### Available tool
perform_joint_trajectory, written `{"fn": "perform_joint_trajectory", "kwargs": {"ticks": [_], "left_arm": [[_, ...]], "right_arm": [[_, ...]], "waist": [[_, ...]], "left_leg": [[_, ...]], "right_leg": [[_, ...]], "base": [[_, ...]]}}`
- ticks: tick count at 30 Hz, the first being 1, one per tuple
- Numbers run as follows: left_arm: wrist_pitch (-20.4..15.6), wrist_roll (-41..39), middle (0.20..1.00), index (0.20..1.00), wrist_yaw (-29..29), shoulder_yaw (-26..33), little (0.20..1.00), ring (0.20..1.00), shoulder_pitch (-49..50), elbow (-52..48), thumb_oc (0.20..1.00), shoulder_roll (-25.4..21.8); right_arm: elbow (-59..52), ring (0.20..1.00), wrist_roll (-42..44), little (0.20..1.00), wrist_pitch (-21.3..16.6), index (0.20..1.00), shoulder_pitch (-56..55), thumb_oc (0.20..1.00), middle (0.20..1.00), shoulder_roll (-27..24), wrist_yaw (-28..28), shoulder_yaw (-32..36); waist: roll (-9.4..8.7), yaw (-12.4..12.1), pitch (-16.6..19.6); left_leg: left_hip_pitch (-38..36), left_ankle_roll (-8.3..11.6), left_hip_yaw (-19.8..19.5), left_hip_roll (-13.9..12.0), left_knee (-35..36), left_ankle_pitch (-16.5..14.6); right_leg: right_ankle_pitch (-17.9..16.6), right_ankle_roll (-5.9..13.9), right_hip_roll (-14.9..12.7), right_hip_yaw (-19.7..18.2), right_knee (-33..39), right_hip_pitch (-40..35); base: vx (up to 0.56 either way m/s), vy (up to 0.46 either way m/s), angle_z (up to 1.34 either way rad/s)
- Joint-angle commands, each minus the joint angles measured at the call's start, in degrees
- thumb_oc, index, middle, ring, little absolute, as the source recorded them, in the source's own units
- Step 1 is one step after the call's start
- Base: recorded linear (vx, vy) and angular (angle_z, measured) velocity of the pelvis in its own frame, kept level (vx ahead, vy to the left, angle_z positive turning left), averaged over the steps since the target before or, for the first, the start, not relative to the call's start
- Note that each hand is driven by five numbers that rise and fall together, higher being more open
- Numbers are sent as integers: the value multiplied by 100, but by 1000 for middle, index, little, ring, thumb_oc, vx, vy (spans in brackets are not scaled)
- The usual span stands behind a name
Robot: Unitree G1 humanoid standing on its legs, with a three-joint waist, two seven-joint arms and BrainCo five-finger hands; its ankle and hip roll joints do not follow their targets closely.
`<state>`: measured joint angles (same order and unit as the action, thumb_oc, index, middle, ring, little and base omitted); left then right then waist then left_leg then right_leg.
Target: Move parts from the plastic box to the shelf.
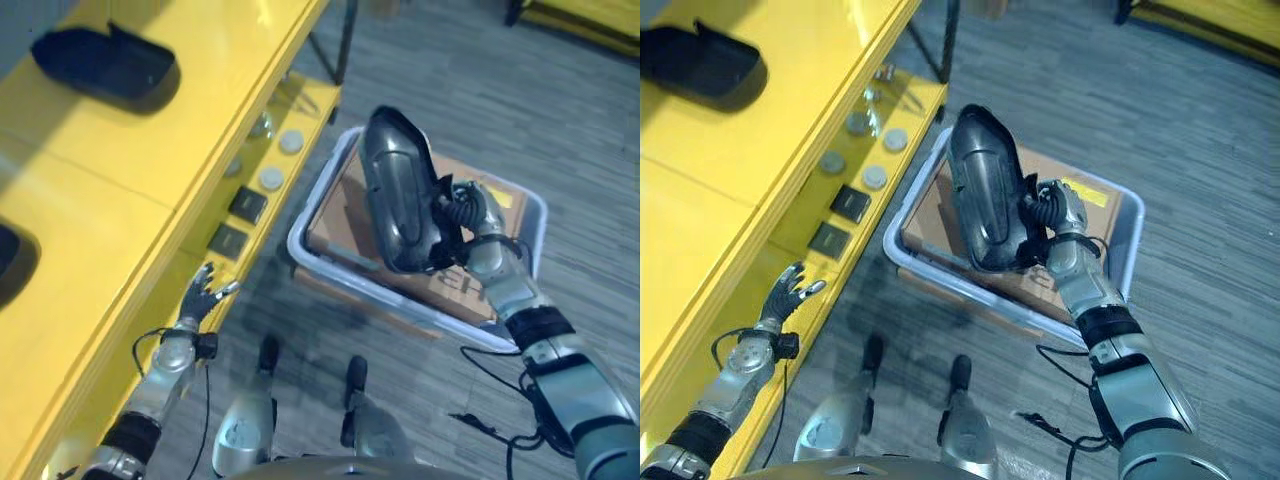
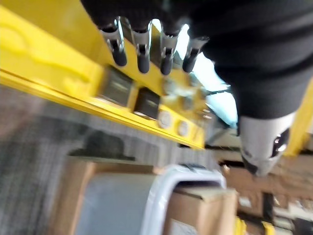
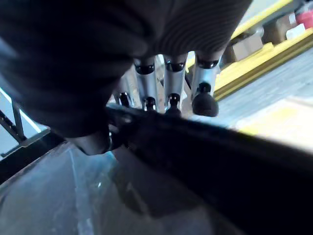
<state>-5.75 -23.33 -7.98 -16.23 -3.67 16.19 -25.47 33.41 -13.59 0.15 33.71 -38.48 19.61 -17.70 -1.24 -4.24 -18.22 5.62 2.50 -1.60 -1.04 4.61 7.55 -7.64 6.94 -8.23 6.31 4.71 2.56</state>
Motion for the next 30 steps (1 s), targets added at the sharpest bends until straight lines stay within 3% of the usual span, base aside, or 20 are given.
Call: {"fn": "perform_joint_trajectory", "kwargs": {"ticks": [1,6,7,11,13,30], "left_arm": [[-170,-1185,1000,1000,558,-299,1000,1000,42,-226,1000,-165],[71,-2605,1000,1000,723,-534,1000,1000,-300,-483,1000,412],[263,-2982,1000,1000,1008,-681,1000,1000,-405,-517,1000,597],[303,-2915,1000,1000,1040,-905,1000,1000,-606,-236,1000,786],[427,-2702,1000,1000,991,-1293,1000,1000,-1004,42,1000,997],[401,-2590,1000,1000,703,-1718,1000,1000,-2098,821,1000,1795]], "right_arm": [[-579,200,-751,200,-221,200,-149,200,200,-795,-138,-35],[-1797,200,-1280,200,-293,200,-697,200,200,-1021,-329,309],[-2153,200,-1375,200,-370,200,-782,200,200,-1000,-362,379],[-2348,200,-1387,200,-444,200,-922,200,200,-937,-459,405],[-2603,200,-1337,200,-491,200,-860,200,200,-774,-531,305],[-2979,200,-1028,200,-755,200,-203,200,200,144,-1137,-958]], "waist": [[-51,151,983],[-66,356,1451],[-66,430,1566],[-48,509,1636],[-9,626,1760],[43,722,1881]], "left_leg": [[-221,124,140,-188,39,-303],[-672,129,256,-264,20,-397],[-791,134,291,-295,6,-441],[-909,135,335,-316,-3,-477],[-1097,145,380,-385,-12,-521],[-1225,189,323,-515,-60,-523]], "right_leg": [[436,343,-268,-126,-140,-331],[612,281,-210,-263,-226,-656],[680,269,-170,-322,-255,-730],[722,240,-134,-374,-274,-810],[780,199,-67,-403,-279,-940],[900,80,114,-416,-349,-1098]], "base": [[112,-40,-22],[65,-85,-27],[26,-73,-17],[30,-53,-19],[41,-73,-10],[-1,-25,-1]]}}
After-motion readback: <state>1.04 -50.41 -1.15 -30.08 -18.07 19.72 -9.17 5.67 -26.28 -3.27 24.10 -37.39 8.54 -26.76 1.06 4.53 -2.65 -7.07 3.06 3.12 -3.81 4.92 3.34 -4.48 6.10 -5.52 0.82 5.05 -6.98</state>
